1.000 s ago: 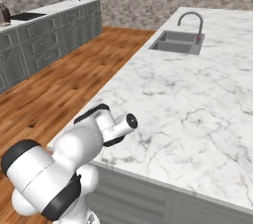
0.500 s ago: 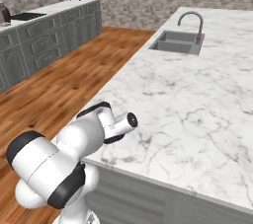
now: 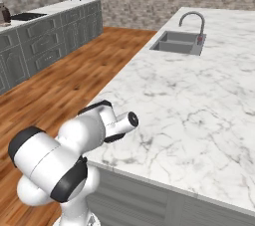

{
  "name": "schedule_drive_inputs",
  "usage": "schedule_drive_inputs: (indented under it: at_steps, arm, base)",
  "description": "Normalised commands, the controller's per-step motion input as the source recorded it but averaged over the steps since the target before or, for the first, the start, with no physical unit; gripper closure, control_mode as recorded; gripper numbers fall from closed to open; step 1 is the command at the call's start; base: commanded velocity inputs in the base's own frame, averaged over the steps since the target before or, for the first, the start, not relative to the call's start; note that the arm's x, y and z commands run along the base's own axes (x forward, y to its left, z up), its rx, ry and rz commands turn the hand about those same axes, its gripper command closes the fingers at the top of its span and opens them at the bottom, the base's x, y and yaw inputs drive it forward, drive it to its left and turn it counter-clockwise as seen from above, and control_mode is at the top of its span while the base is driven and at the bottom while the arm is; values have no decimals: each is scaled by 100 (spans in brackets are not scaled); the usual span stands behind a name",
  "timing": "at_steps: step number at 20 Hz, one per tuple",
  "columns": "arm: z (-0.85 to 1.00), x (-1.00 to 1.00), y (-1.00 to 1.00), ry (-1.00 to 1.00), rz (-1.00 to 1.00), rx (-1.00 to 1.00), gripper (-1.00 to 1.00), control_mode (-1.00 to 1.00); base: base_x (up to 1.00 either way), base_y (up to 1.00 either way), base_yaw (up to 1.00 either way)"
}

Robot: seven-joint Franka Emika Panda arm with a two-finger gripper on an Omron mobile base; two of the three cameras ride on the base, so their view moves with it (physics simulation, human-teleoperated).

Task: Pick the water bottle, can, milk from the counter and place them in the open cabinet.

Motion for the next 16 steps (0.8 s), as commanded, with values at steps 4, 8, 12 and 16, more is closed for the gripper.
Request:
schedule_drive_inputs:
  at_steps: [4, 8, 12, 16]
  arm:
    - [0, 0, 0, 0, 0, 0, -100, -100]
    - [0, 0, 0, 0, 0, 0, -100, -100]
    - [0, 0, 0, 0, 0, 0, 100, -100]
    - [0, 0, 0, 0, 0, 0, 100, -100]
  base:
    - [0, 0, 0]
    - [0, 0, 0]
    - [0, 0, 0]
    - [0, 0, 0]
